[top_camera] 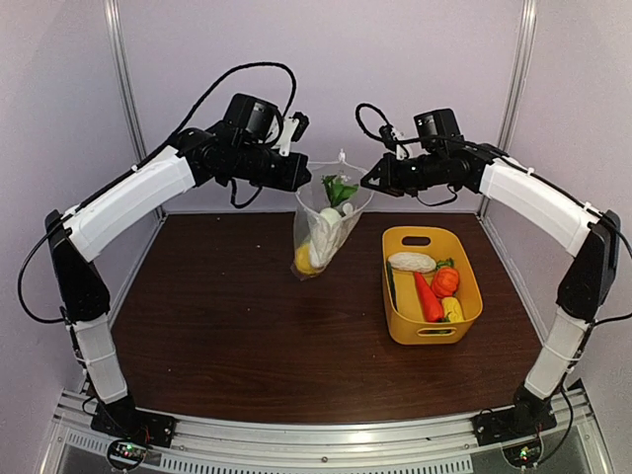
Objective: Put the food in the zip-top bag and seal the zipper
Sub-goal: Adjust the zipper food storage bag at the center of the board.
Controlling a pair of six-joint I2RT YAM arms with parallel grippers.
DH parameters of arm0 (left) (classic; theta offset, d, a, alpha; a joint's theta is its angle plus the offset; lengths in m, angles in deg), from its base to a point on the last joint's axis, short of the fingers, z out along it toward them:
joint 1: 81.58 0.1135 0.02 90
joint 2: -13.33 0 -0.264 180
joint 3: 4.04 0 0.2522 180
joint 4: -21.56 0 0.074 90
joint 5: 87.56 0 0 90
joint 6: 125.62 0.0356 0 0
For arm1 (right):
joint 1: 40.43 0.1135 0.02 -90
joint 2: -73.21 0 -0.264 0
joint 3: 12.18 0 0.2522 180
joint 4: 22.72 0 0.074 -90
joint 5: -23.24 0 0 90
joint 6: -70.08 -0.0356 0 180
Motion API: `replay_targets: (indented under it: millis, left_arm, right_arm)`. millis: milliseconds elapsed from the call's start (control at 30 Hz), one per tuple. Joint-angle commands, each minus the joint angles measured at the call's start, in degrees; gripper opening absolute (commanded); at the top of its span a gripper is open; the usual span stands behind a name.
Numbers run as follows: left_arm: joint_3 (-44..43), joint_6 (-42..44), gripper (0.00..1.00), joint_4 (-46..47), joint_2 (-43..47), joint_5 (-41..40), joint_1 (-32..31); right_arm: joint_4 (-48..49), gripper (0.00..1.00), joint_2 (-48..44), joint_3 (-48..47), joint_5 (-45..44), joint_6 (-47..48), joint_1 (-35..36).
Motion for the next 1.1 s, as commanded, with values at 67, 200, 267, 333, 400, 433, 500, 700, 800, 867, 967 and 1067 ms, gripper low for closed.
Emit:
replay_targets:
  millis: [67, 200, 267, 333, 400, 433, 500, 700, 800, 867, 967, 1067]
  left_arm:
    - [4.4, -0.4, 0.00, -1.0, 0.6, 4.9, 1.9]
    - [5.9, 2.6, 0.00, 0.6, 2.2, 5.6, 2.9]
    - [6.4, 4.9, 0.00, 0.8, 2.8, 4.8, 3.2]
    - [7.0, 5.9, 0.00, 0.5, 3.3, 5.6, 3.9]
    - [8.0, 5.9, 0.00, 0.6, 4.2, 7.4, 4.5]
    - [8.7, 6.0, 0.00, 1.1, 4.7, 8.0, 4.6]
    - [10.6, 6.3, 0.00, 1.8, 5.8, 8.8, 4.7]
    - [19.9, 5.1, 0.00, 6.6, 9.8, 12.4, 4.9]
    - [22.6, 5.3, 0.00, 8.1, 10.6, 12.0, 4.9]
    - [23.2, 4.7, 0.00, 8.6, 10.4, 12.5, 5.0]
    - [23.9, 3.5, 0.00, 9.4, 10.2, 15.0, 5.0]
    - [24.4, 2.5, 0.00, 10.2, 10.2, 17.2, 5.0]
  right_arm:
    - [-0.3, 0.27, -3.6, 2.5, 0.7, 6.5, 0.9]
    - [-0.4, 0.41, -5.4, 4.1, 3.2, 11.4, 0.6]
    - [-0.5, 0.49, -7.7, 5.7, 4.6, 16.3, -0.2]
    - [-1.3, 0.58, -10.3, 7.8, 5.7, 23.0, -1.6]
    - [-2.9, 0.66, -13.3, 10.7, 4.4, 31.6, -3.2]
    - [-3.5, 0.71, -14.4, 12.0, 2.1, 35.3, -3.6]
    - [-5.8, 0.79, -15.9, 13.7, -3.0, 42.5, -4.4]
    - [-6.9, 0.99, -17.4, 20.3, -13.0, 55.2, -5.6]
    - [-9.4, 1.00, -13.9, 20.4, -16.0, 61.7, -5.9]
    - [-10.6, 1.00, -11.3, 20.1, -18.0, 65.5, -5.9]
    - [-9.3, 1.00, -7.7, 20.0, -22.5, 68.8, -6.2]
    - [-11.1, 1.00, -3.0, 16.3, -25.5, 69.8, -6.6]
